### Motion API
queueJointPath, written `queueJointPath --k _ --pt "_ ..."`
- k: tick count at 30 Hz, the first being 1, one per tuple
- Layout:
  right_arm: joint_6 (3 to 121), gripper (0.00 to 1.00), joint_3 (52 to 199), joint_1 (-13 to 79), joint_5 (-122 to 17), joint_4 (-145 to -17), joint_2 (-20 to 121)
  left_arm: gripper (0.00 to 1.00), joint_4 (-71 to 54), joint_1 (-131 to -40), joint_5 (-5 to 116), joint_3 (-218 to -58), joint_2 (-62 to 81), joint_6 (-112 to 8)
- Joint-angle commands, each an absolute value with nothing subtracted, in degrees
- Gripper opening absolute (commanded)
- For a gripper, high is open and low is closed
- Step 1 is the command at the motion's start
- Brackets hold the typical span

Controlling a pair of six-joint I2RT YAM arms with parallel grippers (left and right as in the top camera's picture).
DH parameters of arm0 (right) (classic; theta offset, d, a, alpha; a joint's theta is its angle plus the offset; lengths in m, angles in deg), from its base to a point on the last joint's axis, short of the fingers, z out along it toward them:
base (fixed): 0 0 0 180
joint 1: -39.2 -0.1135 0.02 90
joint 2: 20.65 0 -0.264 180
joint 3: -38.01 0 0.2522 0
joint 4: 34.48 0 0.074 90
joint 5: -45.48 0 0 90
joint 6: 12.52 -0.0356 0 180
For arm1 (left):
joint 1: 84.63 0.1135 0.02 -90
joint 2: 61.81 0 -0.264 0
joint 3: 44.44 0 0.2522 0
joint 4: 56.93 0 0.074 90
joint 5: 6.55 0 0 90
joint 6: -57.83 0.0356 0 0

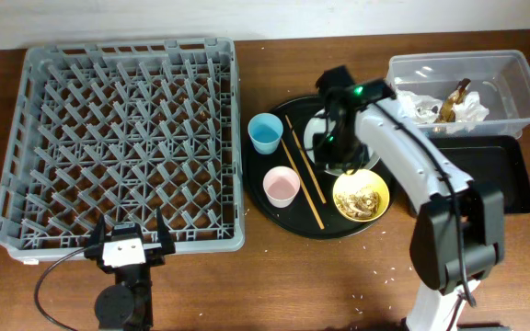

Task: Sort waste into correct bins and load items into the dishwasher rack
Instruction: 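Grasp the yellow bowl with the right gripper and lift it, then tip the yellow bowl over the black tray to dump the scraps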

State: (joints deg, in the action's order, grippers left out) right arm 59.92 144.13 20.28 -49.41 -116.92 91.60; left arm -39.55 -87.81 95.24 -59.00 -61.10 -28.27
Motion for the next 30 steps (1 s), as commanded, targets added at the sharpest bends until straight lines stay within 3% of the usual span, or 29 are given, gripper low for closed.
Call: queueJointPath --k 1,8,12,14,16,22,25,30 --pt "57.86 0.46 137.16 18.03 -48.97 -113.10 91.27 0.99 -39.47 -87.46 94.82 -58.72 -61.36 -27.52" --pt "57.88 0.32 131.12 17.83 -46.81 -108.84 91.27 0.99 -39.47 -87.46 94.82 -58.72 -61.36 -27.50" --pt "57.86 0.31 128.96 17.83 -45.36 -107.74 91.27 0.99 -39.47 -87.46 94.82 -58.72 -61.36 -27.52" --pt "57.86 0.25 128.96 17.83 -45.36 -107.72 91.27 0.99 -39.47 -87.46 94.82 -58.72 -61.36 -27.52" --pt "57.88 0.04 128.96 17.83 -45.32 -107.52 91.27 0.99 -39.47 -87.46 94.82 -58.72 -61.36 -27.52" --pt "60.75 0.04 137.24 18.49 -45.39 -114.30 84.80 0.99 -39.47 -87.46 94.82 -58.72 -61.36 -27.52" --pt "67.00 0.04 140.19 26.60 -51.16 -116.68 75.62 0.99 -39.47 -87.46 94.82 -58.72 -61.36 -27.50" --pt "87.24 0.04 139.73 49.57 -74.28 -117.18 72.74 0.99 -39.47 -87.46 94.82 -58.72 -61.36 -27.52"
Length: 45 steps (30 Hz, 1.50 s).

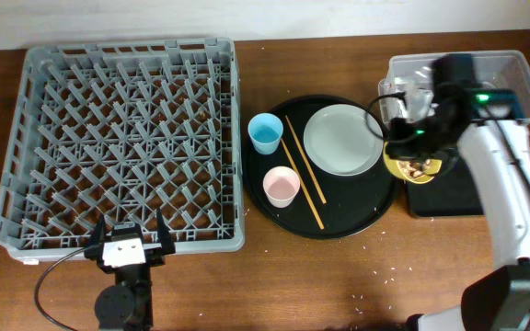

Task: Sort waste into correct bins and load items into the dishwasher rack
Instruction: 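Tip the yellow bowl over the black tray to dump the scraps, then set the empty yellow bowl back on the round tray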

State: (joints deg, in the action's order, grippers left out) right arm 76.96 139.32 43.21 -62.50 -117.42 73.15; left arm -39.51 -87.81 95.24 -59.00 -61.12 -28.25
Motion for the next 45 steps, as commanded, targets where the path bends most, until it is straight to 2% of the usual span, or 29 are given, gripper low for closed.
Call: queueJointPath --k 1,3,4,11,18,22,24,27,30,36,40,44,45 --pt "89.73 0.04 139.06 54.22 -79.40 -116.92 72.85 0.99 -39.47 -87.46 94.82 -58.72 -61.36 -27.52" --pt "92.29 0.04 136.39 61.74 -88.60 -114.78 73.46 0.99 -39.47 -87.46 94.82 -58.72 -61.36 -27.52" --pt "92.26 0.04 132.68 66.07 -94.08 -109.69 73.87 0.99 -39.47 -87.46 94.82 -58.72 -61.36 -27.52" --pt "92.24 0.04 118.95 76.87 -114.74 -89.62 79.19 0.99 -39.47 -87.46 94.82 -58.72 -61.36 -27.52" --pt "88.22 0.04 118.73 84.25 -133.43 -89.19 88.21 0.99 -39.47 -87.46 94.82 -58.72 -61.36 -27.52" --pt "81.20 0.04 118.73 87.29 -133.45 -89.34 88.39 0.99 -39.47 -87.46 94.82 -58.72 -61.36 -27.50" --pt "76.40 0.04 118.73 87.29 -133.43 -89.36 88.39 0.99 -39.47 -87.46 94.82 -58.72 -61.36 -27.52" --pt "75.46 0.04 118.73 87.27 -133.43 -89.32 88.39 0.99 -39.47 -87.46 94.82 -58.72 -61.36 -27.52" --pt "69.27 0.04 118.73 87.25 -132.25 -82.87 88.39 0.99 -39.47 -87.46 94.82 -58.72 -61.36 -27.50" --pt "71.22 0.04 118.73 83.73 -133.45 -83.85 88.30 0.99 -39.47 -87.46 94.82 -58.72 -61.36 -27.52" --pt "74.25 0.04 118.73 73.61 -132.51 -87.17 85.48 0.99 -39.47 -87.46 94.82 -58.72 -61.36 -27.52" --pt "74.01 0.04 118.73 62.25 -125.47 -89.75 78.75 0.99 -39.47 -87.46 94.82 -58.72 -61.36 -27.50" --pt "73.99 0.04 118.73 58.62 -119.28 -90.30 76.89 0.99 -39.47 -87.46 94.82 -58.72 -61.36 -27.50"
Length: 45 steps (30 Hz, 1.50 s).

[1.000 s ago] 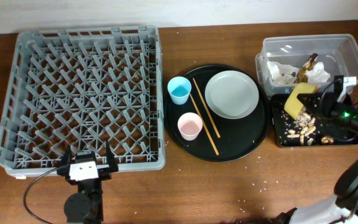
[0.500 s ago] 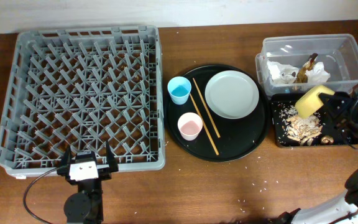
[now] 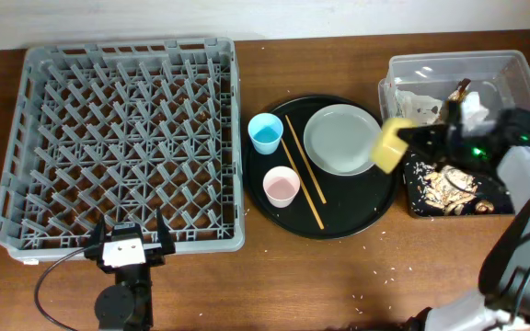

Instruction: Sort waste into correct bins and load items into the dishwasher rack

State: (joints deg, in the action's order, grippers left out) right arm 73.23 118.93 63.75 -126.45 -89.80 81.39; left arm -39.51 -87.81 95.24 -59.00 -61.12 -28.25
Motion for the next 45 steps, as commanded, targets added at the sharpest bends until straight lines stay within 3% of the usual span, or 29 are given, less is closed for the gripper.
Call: queueJointPath --k 1,7,10,13,14,17,21,23,25,29,33,42,45 --pt "73.97 0.04 118.73 54.79 -109.65 -91.72 75.58 0.99 -39.47 -87.46 94.82 -58.72 -61.36 -27.52" --pt "69.86 0.04 118.73 31.01 -59.18 -97.91 75.45 0.99 -39.47 -87.46 94.82 -58.72 -61.36 -27.52" --pt "64.86 0.04 118.71 22.97 -45.87 -99.90 76.67 0.99 -39.47 -87.46 94.82 -58.72 -61.36 -27.50" --pt "64.51 0.05 118.69 20.06 -45.52 -99.52 78.90 0.99 -39.47 -87.46 94.82 -58.72 -61.36 -27.52" --pt "64.51 0.15 118.69 20.08 -45.54 -99.70 79.69 0.99 -39.47 -87.46 94.82 -58.72 -61.36 -27.52" --pt "64.53 0.34 118.82 20.08 -47.07 -100.07 80.10 0.99 -39.47 -87.46 94.82 -58.72 -61.36 -27.52" --pt "64.51 0.43 128.68 20.13 -52.84 -102.89 79.14 0.99 -39.47 -87.46 94.82 -58.72 -61.36 -27.52" --pt "64.51 0.56 133.90 20.10 -60.25 -103.02 79.08 0.99 -39.47 -87.46 94.82 -58.72 -61.36 -27.52" --pt "64.46 0.58 134.18 19.32 -63.40 -101.21 79.12 0.99 -39.47 -87.46 94.82 -58.72 -61.36 -27.52" --pt "62.98 0.57 133.16 15.45 -62.83 -99.37 83.23 0.99 -39.47 -87.46 94.82 -58.72 -61.36 -27.52" --pt "61.47 0.38 132.96 14.84 -61.17 -99.48 86.68 0.99 -39.47 -87.46 94.82 -58.72 -61.36 -27.52" --pt "59.37 0.27 132.87 14.79 -57.39 -98.43 89.68 0.99 -39.47 -87.46 94.80 -58.72 -61.36 -27.52" --pt "59.35 0.17 132.87 14.79 -57.36 -98.37 89.68 0.99 -39.47 -87.46 94.82 -58.72 -61.36 -27.50"
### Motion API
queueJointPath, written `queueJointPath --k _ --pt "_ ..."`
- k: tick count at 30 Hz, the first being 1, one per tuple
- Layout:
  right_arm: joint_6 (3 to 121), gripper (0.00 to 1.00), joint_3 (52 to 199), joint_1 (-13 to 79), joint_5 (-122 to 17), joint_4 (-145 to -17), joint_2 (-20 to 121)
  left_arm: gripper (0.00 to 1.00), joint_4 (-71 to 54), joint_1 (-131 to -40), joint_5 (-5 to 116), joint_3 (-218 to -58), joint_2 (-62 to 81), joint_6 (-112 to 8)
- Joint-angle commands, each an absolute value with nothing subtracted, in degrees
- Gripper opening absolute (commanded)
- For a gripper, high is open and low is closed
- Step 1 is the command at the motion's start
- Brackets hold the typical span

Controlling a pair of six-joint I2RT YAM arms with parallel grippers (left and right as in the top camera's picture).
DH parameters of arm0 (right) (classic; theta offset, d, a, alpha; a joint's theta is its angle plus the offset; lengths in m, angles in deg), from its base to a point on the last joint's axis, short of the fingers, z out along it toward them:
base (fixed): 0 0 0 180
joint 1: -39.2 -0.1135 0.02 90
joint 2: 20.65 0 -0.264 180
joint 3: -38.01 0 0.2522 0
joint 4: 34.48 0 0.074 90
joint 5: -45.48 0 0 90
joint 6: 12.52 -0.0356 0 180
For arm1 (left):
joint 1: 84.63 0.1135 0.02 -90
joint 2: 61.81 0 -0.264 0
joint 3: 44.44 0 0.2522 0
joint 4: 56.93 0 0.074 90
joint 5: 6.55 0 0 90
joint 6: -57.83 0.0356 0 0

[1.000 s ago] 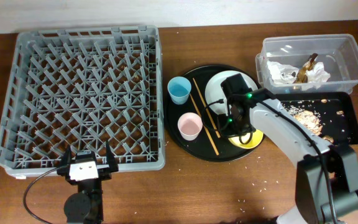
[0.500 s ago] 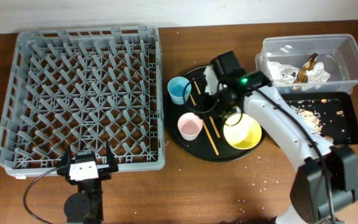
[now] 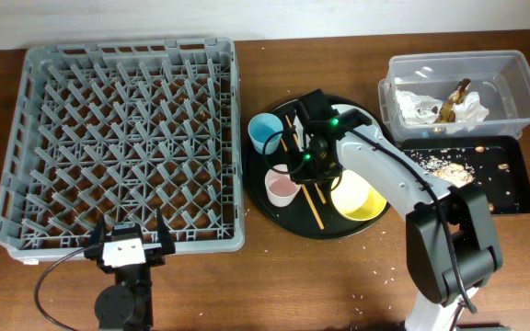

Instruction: Sort waste into correct bins and load items into the dishwasher rack

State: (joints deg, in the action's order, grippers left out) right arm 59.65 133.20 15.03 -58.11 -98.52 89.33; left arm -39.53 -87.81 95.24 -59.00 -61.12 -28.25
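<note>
The empty yellow bowl stands upright on the round black tray. A blue cup, a pink cup and chopsticks share that tray. My right gripper hovers low over the chopsticks, between the pink cup and the bowl; its jaws are hidden from above. The arm covers most of the grey plate. Food scraps lie on the flat black tray. My left gripper rests open at the front edge of the grey dishwasher rack, which holds nothing.
A clear plastic bin at the back right holds crumpled tissue and a banana peel. Crumbs dot the brown table near the front right.
The yellow bowl, held tipped over the flat black tray before, now stands empty on the round tray. My right gripper has moved left to the chopsticks by the pink cup.
First my right gripper was at the food-filled yellow bowl on the round tray. Then the bowl was over the flat black tray, then tipped there with food spilled out. Now the bowl is back on the round tray, empty. The left arm never moved.
</note>
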Motion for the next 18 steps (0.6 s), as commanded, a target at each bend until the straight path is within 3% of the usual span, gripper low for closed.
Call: queueJointPath --k 1,2,4,7,9,12,18 --pt "59.35 0.09 132.87 14.79 -57.39 -98.37 89.68 0.99 -39.47 -87.46 94.82 -58.72 -61.36 -27.52" --pt "59.37 0.04 132.89 14.79 -57.89 -98.37 89.68 0.99 -39.49 -87.46 94.80 -58.72 -61.36 -27.52" --pt "59.41 0.04 133.46 15.62 -67.77 -99.02 89.00 0.99 -39.47 -87.46 94.80 -58.72 -61.36 -27.52" --pt "60.81 0.04 133.46 19.41 -72.14 -100.20 85.48 0.99 -39.49 -87.46 93.21 -58.72 -61.36 -27.55" --pt "64.57 0.04 133.46 25.74 -76.97 -102.67 81.20 0.99 -39.44 -87.46 90.06 -58.72 -61.36 -27.59" --pt "70.54 0.04 133.46 33.07 -88.58 -103.24 78.16 0.99 -42.09 -87.46 76.73 -58.74 -61.34 -28.81" --pt "73.03 0.04 133.46 34.77 -96.79 -101.34 78.07 0.99 -41.83 -87.46 75.68 -68.81 -51.76 -33.01"
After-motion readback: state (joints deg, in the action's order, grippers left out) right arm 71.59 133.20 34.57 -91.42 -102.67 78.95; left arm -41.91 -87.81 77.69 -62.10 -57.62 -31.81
